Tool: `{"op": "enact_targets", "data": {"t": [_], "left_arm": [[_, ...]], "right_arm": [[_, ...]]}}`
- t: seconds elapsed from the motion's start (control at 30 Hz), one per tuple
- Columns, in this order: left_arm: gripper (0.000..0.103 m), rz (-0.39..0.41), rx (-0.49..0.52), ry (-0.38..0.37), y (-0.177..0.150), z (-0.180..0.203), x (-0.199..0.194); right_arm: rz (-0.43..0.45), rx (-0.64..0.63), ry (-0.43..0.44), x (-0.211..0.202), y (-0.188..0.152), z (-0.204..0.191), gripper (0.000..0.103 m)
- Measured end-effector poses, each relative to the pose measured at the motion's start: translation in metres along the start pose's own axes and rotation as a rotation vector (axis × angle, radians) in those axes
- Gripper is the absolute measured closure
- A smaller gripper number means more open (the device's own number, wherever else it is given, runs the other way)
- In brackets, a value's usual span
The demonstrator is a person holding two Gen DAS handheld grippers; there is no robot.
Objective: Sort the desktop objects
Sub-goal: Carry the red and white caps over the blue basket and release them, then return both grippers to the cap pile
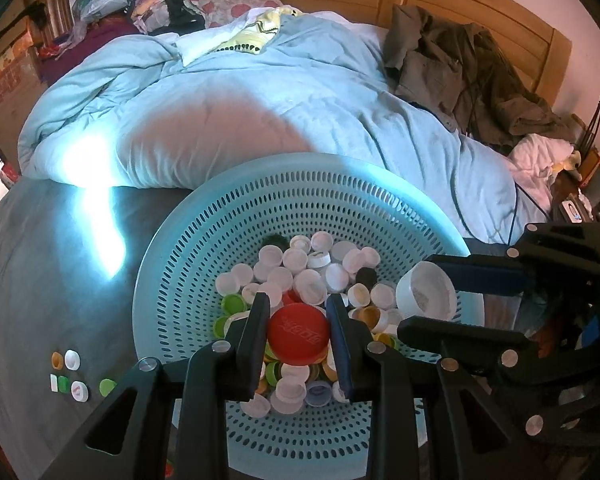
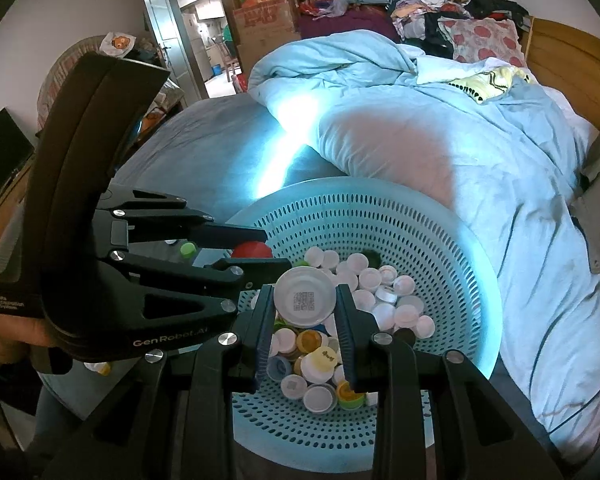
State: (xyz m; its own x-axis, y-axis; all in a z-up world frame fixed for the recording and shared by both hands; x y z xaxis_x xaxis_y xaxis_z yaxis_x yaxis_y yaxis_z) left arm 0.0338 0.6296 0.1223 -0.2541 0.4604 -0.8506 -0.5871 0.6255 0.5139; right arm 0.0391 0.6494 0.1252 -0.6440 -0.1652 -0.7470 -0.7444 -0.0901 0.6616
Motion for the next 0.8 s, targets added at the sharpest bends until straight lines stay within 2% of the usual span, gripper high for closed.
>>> {"op": "enact_targets", "data": {"t": [0.1, 0.13, 0.17, 0.23, 0.27, 0.33, 0.47, 0.53, 0.6, 0.67, 0.77, 0.8], "left_arm": [[0.072, -0.005, -0.002, -0.012, 0.001, 0.001, 0.002], [0.065, -0.009, -0.005, -0.025, 0.001, 0.003, 0.003], [0.048, -0.011, -0.015, -0.024, 0.001, 0.002, 0.004], [0.020, 0.032, -0.050, 0.011, 0.004, -0.009, 0.001], [0.014, 0.054, -0.068, 0.020, 0.005, -0.014, -0.001], [0.014, 0.066, -0.114, -0.012, 0.005, -0.020, -0.003], [0.011, 0.089, -0.120, -0.014, 0.001, -0.022, -0.009], [0.011, 0.114, -0.123, -0.034, -0.005, -0.022, -0.020], [0.011, 0.171, -0.133, -0.042, -0.013, -0.026, -0.040], [0.009, 0.233, -0.136, -0.017, -0.030, -0.034, -0.064], [0.000, 0.301, -0.162, 0.070, -0.058, -0.056, -0.096], [0.000, 0.326, -0.187, 0.110, -0.073, -0.068, -0.109]], "right_arm": [[-0.002, 0.009, -0.026, 0.003, -0.002, 0.005, 0.077], [0.002, 0.015, -0.046, 0.003, -0.002, 0.008, 0.071], [0.005, 0.026, -0.059, 0.003, -0.002, 0.011, 0.066], [0.026, 0.062, -0.043, 0.000, -0.005, 0.017, 0.062], [0.036, 0.074, -0.039, -0.002, -0.006, 0.019, 0.054], [0.054, 0.072, -0.055, -0.007, -0.006, 0.020, 0.042], [0.066, 0.058, -0.052, -0.010, -0.010, 0.010, 0.041], [0.105, 0.058, -0.045, -0.019, -0.010, 0.001, 0.041], [0.143, 0.037, -0.047, -0.028, -0.011, -0.014, 0.038], [0.188, -0.001, -0.039, -0.039, -0.018, -0.040, 0.026], [0.218, -0.038, -0.018, -0.044, -0.036, -0.076, 0.015], [0.218, -0.043, -0.004, -0.043, -0.044, -0.087, 0.015]]}}
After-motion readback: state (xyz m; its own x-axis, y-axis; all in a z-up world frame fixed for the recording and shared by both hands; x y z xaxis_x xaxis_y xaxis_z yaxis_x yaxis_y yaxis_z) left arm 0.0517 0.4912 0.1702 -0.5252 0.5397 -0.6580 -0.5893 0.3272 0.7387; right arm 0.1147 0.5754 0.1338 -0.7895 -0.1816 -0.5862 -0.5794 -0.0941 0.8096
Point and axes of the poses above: each gripper's, at about its wrist camera, not at the fingertips, and x roughly the way its jaws point, z to its right, y to its top, the point moved 8 cm from there along x, roughly the way its jaws point, and after that the axes turned 9 degrees about -x, right-handed, at the moved point
